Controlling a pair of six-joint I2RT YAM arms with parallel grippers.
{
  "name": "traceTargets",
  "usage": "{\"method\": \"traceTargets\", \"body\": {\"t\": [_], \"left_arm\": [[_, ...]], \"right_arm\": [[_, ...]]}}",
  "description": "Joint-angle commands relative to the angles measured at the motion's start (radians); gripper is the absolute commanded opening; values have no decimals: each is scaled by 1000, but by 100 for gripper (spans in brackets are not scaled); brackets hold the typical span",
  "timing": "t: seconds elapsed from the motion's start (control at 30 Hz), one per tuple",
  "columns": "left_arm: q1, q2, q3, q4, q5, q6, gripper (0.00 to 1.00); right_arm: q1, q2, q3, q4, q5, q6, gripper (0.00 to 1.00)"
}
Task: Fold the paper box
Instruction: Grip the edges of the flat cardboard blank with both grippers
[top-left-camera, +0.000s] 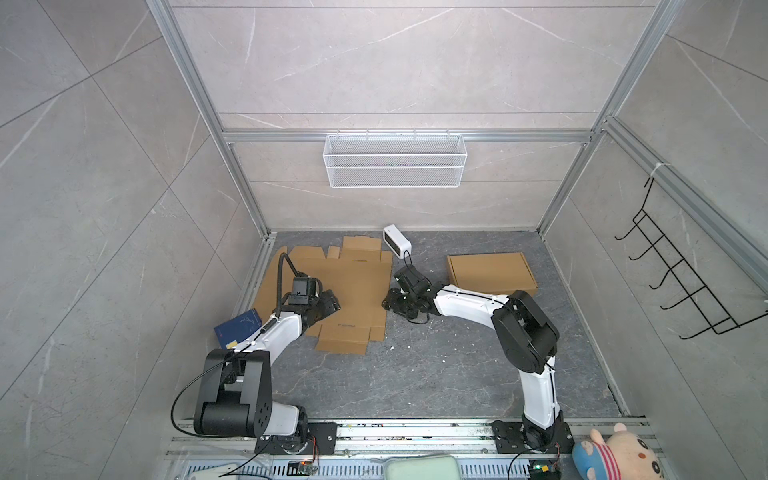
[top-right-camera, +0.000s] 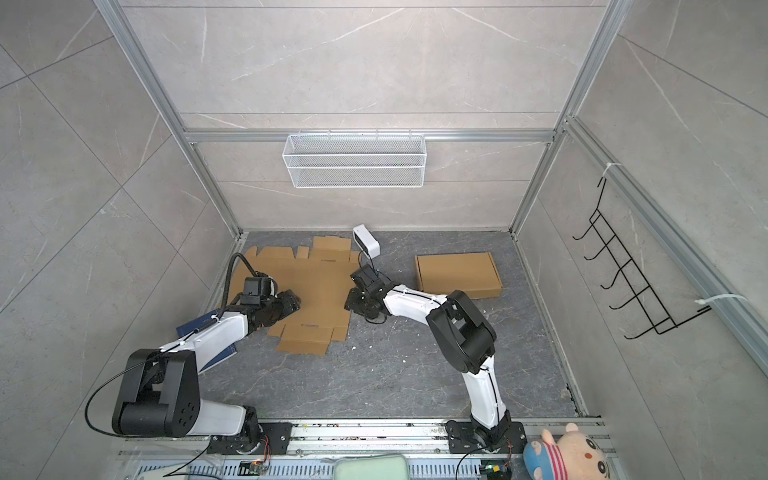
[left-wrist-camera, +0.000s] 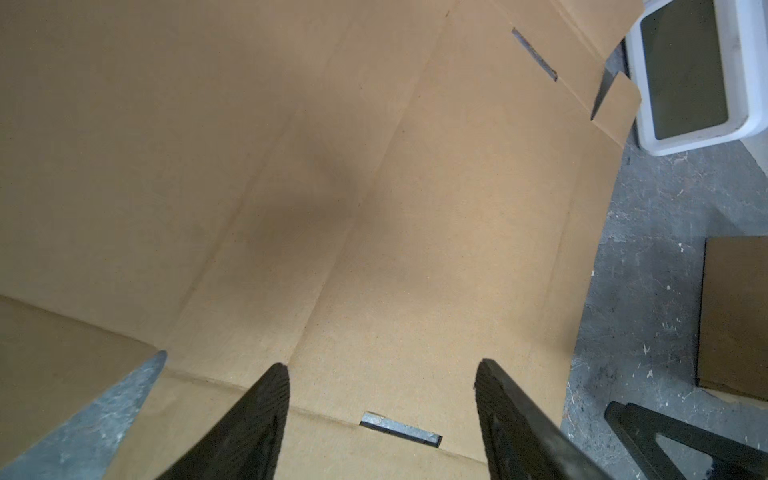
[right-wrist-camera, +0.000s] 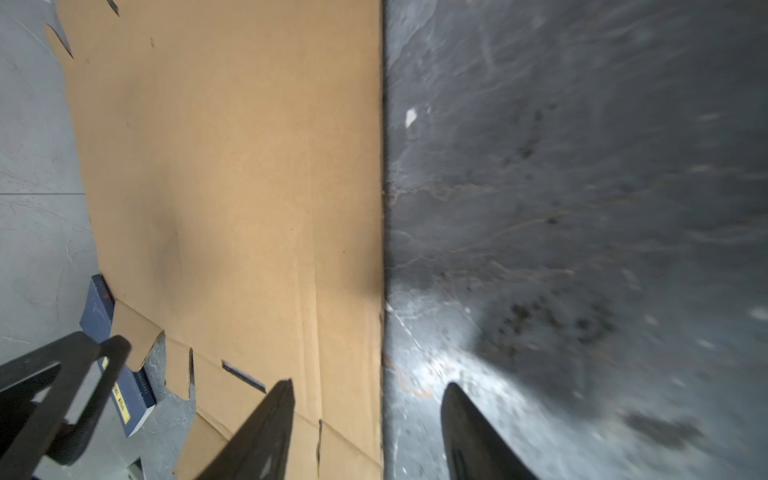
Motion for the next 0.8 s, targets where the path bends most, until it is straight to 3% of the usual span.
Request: {"method": "traceTargets", "body": {"t": [0.0,0.3,0.53,0.77], "left_arm": [[11,22,-7,90,29,-53,69],[51,61,-76,125,60,-99,53],[66,61,-120,138,83,-107,48],[66,71,-135,156,99,-114,44]], "right_arm": [[2,59,50,20,-42,21,59],[1,135,84,63,-69,55,60],[-2,104,14,320,-174,109,57],[0,28,-42,399,-190,122,53]]}}
